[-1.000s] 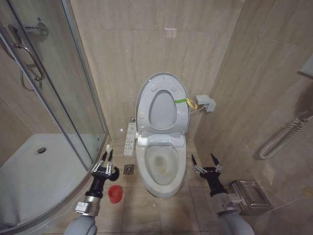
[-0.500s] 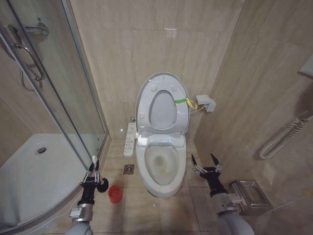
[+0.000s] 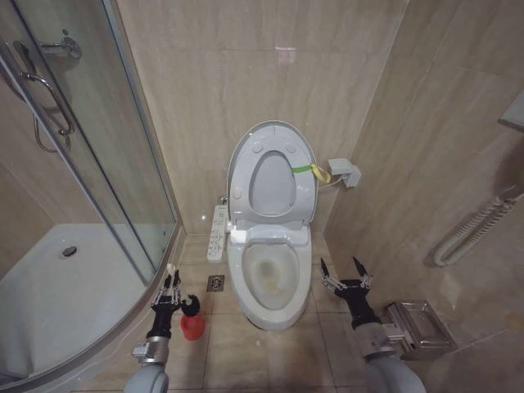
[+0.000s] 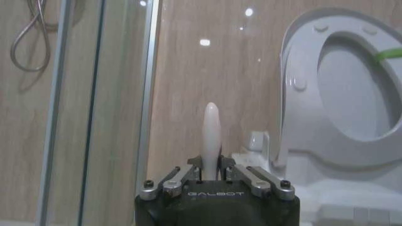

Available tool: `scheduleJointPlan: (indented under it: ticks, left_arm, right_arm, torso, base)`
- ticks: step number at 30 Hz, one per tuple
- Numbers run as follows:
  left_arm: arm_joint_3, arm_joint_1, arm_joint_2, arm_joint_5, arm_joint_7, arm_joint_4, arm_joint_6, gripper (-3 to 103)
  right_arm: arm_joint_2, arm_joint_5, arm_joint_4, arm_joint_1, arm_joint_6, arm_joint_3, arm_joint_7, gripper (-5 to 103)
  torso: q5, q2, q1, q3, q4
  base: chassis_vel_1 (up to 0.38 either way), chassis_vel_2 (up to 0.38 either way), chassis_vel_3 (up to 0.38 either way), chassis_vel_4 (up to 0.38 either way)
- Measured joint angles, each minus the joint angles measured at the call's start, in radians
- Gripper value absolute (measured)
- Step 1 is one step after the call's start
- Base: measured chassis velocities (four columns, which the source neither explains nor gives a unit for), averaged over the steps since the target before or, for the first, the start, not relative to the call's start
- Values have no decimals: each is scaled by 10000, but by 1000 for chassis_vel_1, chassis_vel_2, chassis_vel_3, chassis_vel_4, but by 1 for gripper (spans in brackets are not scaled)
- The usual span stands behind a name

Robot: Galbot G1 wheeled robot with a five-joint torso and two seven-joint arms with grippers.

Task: Open the toilet lid, clean the toilet bowl with a toilet brush, close the toilet lid, and flush.

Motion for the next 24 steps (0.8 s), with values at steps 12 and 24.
scheduleJointPlan:
  ticks: [12, 24]
  left_arm:
    - [273, -1282, -56, -20, 126, 2600, -548, 19]
    - [681, -2294, -256, -298, 623, 4342, -769, 19]
  right_arm:
    - [0, 0, 0, 0, 0, 0, 0, 100]
    - [0, 0, 0, 0, 0, 0, 0, 100]
  torso:
    - [0, 0, 0, 0, 0]
    - [1, 0, 0, 0, 0]
  base:
    - [0, 0, 0, 0]
    - [0, 0, 0, 0]
